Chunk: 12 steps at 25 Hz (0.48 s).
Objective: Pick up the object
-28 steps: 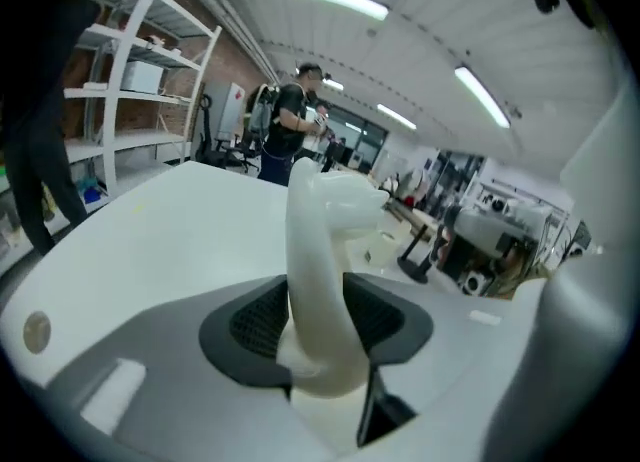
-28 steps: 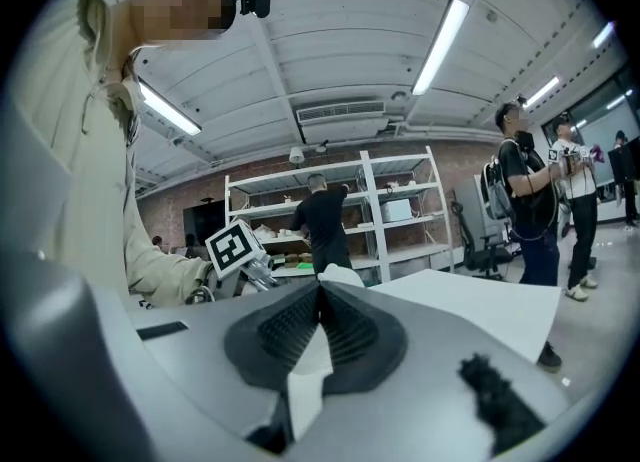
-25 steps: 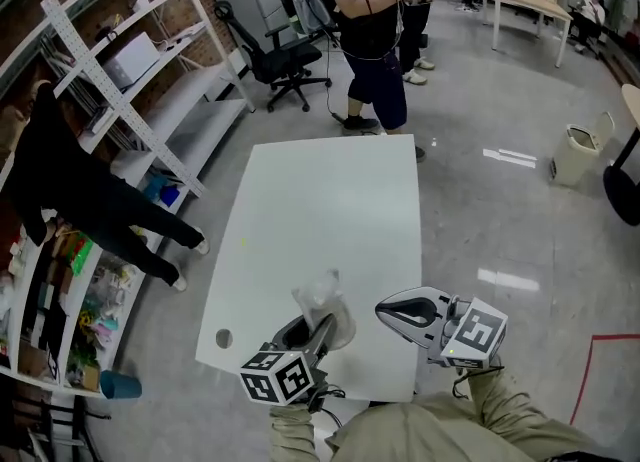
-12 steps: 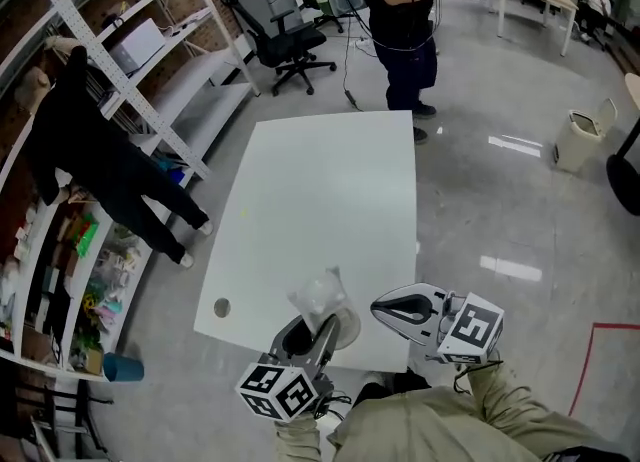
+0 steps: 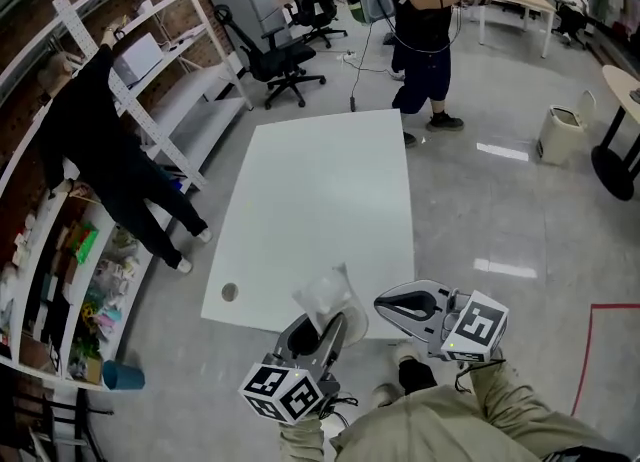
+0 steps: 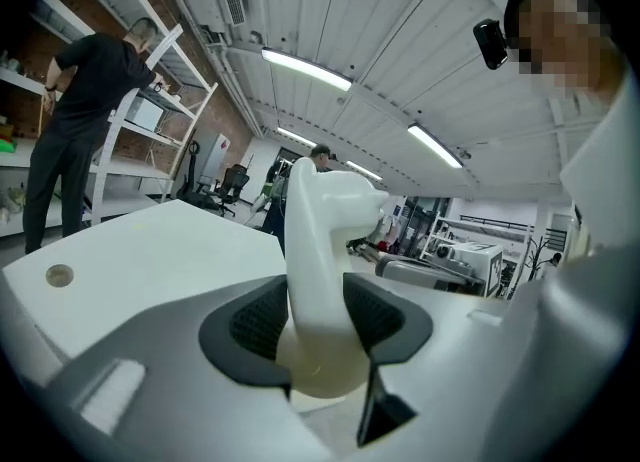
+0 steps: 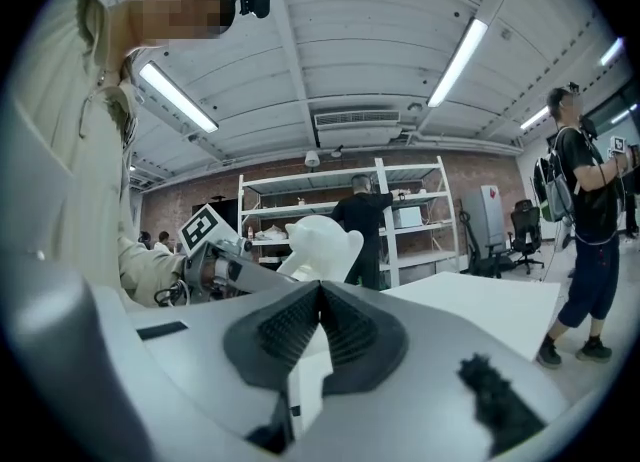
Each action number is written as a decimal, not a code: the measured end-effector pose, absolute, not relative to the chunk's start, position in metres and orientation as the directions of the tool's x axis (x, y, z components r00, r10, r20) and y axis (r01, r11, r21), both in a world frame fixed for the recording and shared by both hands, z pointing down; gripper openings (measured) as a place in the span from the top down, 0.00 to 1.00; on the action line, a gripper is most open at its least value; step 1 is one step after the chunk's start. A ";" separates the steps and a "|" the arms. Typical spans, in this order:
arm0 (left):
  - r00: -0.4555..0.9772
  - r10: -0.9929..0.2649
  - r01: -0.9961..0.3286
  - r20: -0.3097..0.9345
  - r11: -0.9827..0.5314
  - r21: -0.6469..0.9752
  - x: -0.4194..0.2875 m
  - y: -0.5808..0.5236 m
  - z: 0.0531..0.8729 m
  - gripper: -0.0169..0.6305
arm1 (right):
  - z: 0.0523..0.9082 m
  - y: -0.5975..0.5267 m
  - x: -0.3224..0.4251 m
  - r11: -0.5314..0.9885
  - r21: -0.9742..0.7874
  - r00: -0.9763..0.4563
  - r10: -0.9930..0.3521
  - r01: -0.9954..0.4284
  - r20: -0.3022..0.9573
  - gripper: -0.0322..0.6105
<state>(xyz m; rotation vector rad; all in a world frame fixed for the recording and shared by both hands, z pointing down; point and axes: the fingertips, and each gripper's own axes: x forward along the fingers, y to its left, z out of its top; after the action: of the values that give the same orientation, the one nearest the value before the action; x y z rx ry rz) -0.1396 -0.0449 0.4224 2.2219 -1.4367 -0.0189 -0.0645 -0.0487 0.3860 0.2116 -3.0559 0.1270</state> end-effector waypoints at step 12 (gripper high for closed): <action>0.501 -0.837 -0.818 0.219 -0.376 0.435 -0.137 0.062 0.430 0.69 | 0.390 0.059 -0.062 0.979 -0.051 -0.976 -0.192 -0.198 0.103 0.94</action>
<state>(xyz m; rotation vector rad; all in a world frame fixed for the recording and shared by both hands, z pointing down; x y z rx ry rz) -0.1370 0.0617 0.4297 2.2567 -1.3582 -0.0524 -0.0615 0.0595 0.3898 0.2986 -3.0279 0.0933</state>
